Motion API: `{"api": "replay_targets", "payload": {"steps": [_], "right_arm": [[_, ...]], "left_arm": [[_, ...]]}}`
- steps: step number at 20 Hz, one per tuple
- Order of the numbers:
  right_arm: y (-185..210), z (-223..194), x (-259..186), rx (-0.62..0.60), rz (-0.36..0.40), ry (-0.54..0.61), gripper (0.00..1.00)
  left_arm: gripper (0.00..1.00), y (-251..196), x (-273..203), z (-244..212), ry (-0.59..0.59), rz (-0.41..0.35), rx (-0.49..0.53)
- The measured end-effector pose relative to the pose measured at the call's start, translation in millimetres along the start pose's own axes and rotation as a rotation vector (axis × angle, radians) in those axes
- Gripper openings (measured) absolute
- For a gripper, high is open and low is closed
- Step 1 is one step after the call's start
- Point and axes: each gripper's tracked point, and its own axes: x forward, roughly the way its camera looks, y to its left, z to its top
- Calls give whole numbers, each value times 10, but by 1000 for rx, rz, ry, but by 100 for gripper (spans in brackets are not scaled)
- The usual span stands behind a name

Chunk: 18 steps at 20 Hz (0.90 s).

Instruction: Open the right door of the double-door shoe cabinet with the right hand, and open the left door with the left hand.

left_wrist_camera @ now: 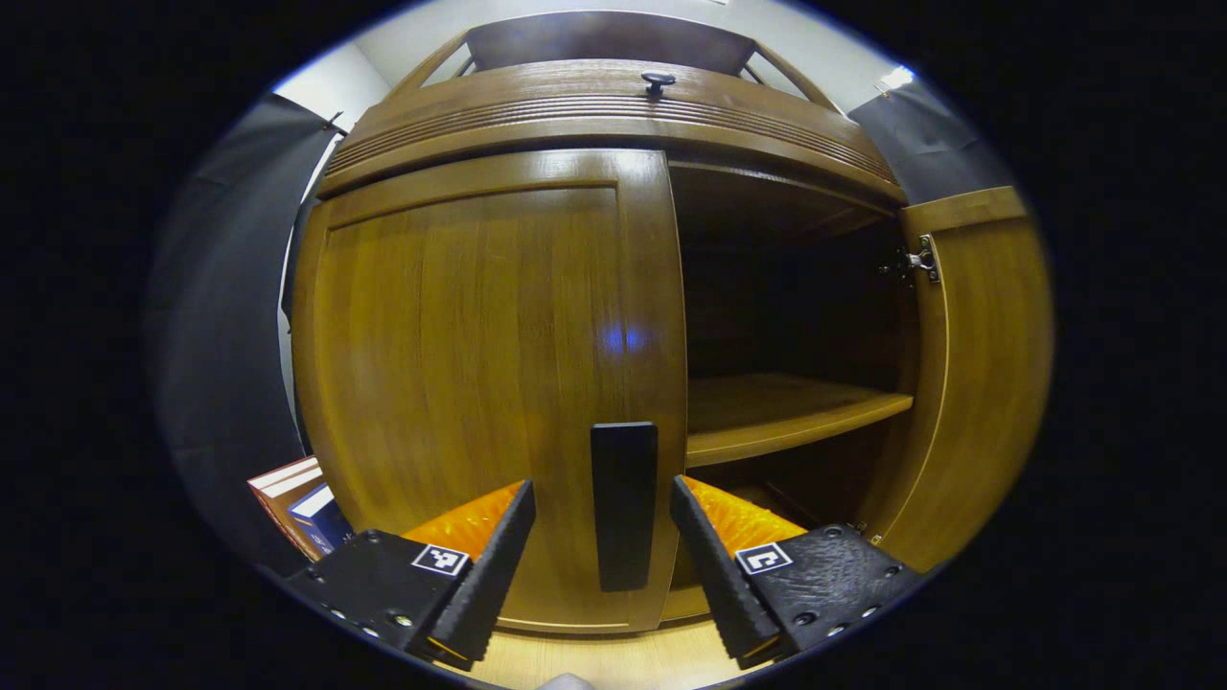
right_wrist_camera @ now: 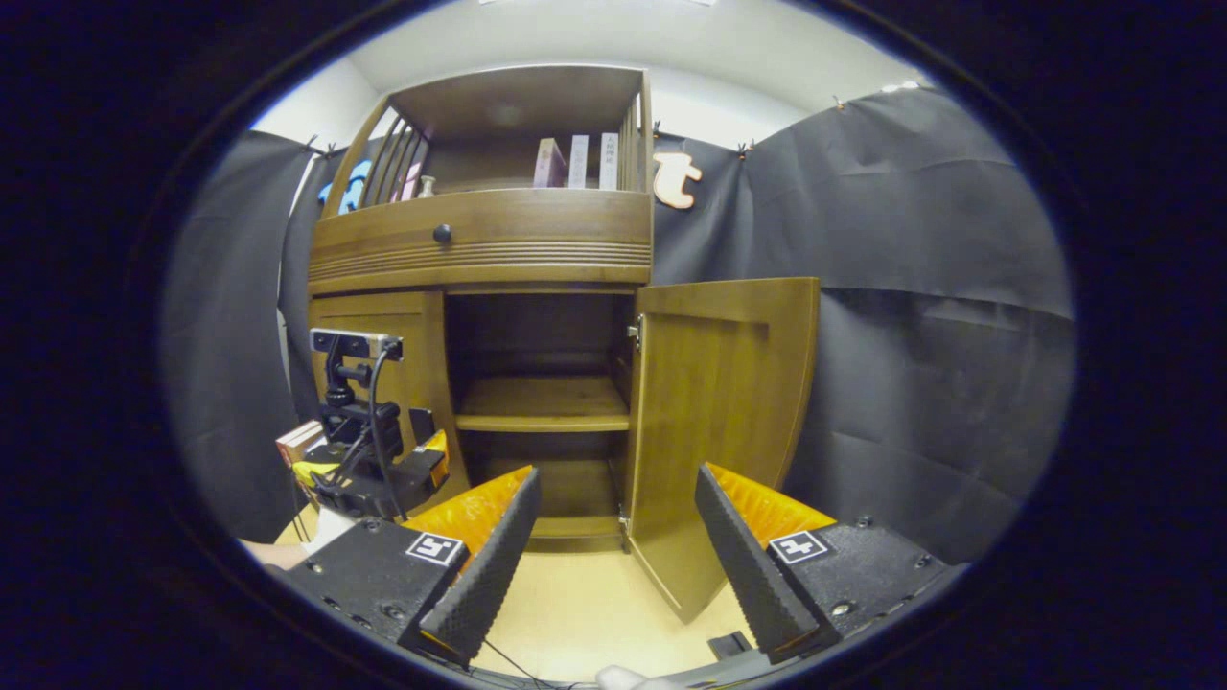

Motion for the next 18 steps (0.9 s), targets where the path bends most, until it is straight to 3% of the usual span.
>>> {"api": "replay_targets", "payload": {"steps": [7,8,9,11,14,15,16,17,18], "right_arm": [[-77,0,-92,-12,-29,1,100],[-86,-5,-117,-10,-32,2,100],[-91,-11,-134,-10,-33,2,100],[-86,-50,-163,-14,-33,13,100],[-82,-117,-229,-16,-30,30,99],[-84,-153,-250,-18,-30,35,99],[-82,-168,-278,-19,-26,39,100],[-92,-180,-302,-18,-28,39,100],[-107,-183,-311,-15,-31,38,100]], "left_arm": [[33,-73,115,-106,30,-17,-9],[39,-73,114,-104,30,-23,-1],[30,-82,102,-100,33,-33,0],[25,-96,87,-105,35,-49,-9],[25,-84,51,-108,28,-60,-7],[19,-84,13,-100,27,-64,-5],[27,-83,-32,-104,27,-71,-9],[19,-85,-68,-100,26,-80,-9],[19,-84,-95,-99,28,-89,-3]]}}
